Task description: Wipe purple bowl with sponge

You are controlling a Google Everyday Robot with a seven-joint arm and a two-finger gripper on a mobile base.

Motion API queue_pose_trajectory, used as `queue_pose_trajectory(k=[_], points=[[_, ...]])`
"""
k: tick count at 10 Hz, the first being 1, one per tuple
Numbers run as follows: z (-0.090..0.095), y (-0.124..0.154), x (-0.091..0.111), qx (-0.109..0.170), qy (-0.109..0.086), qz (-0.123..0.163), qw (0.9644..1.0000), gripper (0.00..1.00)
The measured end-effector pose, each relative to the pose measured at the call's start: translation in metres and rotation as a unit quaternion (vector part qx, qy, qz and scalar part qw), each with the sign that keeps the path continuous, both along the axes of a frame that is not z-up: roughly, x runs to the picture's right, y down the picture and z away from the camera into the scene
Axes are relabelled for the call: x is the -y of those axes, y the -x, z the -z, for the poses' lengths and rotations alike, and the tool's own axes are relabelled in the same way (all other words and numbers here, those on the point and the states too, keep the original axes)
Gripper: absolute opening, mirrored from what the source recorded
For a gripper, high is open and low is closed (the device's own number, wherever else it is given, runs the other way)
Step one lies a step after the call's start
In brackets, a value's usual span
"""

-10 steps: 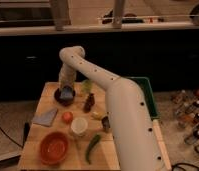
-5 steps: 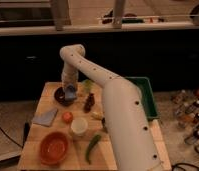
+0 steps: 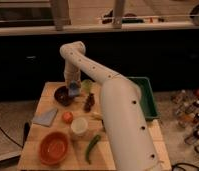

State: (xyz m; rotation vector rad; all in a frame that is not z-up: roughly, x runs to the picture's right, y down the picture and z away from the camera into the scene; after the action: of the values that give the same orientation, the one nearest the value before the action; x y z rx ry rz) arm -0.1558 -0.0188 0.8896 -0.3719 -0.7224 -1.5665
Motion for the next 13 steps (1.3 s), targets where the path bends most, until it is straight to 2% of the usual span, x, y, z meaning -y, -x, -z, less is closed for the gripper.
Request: queue_pose_trajectory(k=[2,13], points=[[-0.0025,-0.0021,0.0053,-0.015,-0.012,-0.005,0.9998,0.0],[-0.0031,-0.0043,0.0054,-0.016,-0.012,-0.005,0.9998,0.0]])
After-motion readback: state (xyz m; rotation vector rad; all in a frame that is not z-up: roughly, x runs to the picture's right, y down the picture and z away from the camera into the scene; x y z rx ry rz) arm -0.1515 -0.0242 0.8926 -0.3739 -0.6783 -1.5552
